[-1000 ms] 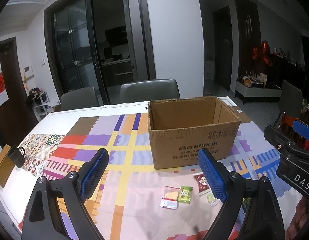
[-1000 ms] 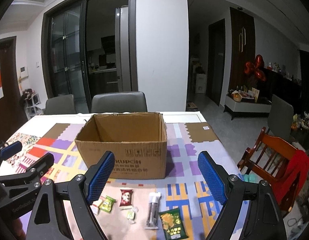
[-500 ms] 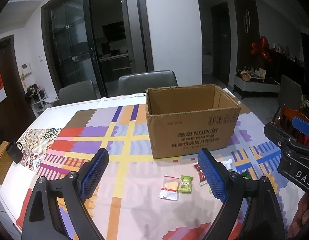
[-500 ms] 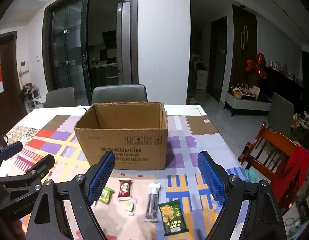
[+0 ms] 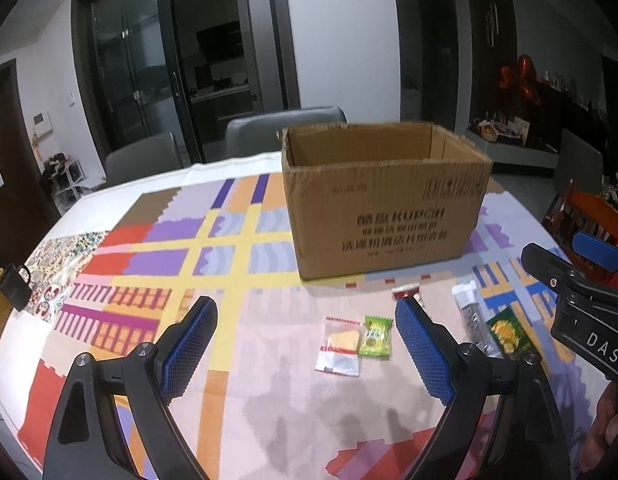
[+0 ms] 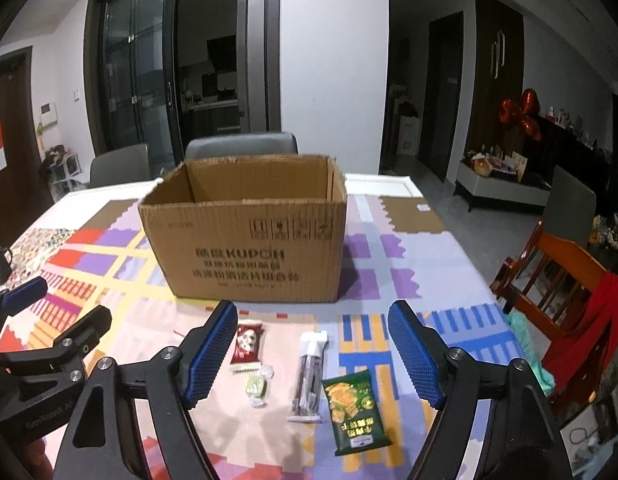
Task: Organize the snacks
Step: 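Move both open tools back toward the remaining snacks on the table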
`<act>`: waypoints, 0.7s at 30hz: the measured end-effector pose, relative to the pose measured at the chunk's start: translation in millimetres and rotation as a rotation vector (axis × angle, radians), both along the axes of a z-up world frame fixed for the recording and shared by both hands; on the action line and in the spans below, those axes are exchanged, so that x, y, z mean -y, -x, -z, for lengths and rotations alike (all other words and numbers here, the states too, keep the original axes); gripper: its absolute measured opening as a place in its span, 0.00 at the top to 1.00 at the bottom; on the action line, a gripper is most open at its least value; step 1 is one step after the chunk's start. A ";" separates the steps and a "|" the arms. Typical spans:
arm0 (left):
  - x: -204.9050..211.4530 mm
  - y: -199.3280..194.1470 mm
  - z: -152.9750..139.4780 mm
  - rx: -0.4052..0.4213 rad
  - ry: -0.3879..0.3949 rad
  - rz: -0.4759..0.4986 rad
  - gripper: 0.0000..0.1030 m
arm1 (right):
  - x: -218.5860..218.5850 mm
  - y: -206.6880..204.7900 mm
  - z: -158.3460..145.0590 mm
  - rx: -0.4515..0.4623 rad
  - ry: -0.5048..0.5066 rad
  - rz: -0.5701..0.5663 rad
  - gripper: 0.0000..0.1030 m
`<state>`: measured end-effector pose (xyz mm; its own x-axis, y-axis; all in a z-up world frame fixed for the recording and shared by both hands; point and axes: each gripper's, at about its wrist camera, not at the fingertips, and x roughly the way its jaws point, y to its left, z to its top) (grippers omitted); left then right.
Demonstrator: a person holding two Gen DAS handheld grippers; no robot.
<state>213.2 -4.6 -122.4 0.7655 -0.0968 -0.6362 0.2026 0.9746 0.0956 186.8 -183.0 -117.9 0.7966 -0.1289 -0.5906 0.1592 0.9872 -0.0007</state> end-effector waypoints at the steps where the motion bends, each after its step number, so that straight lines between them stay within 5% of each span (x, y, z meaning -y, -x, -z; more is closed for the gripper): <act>1: -0.5 -1.9 5.1 -0.012 -0.001 0.001 0.11 | -0.3 -1.2 3.9 -0.008 -0.002 -0.002 0.28; 21: 7.6 -21.6 70.8 -0.122 -0.031 0.083 0.12 | -1.0 -26.5 65.9 -0.145 -0.037 -0.004 0.37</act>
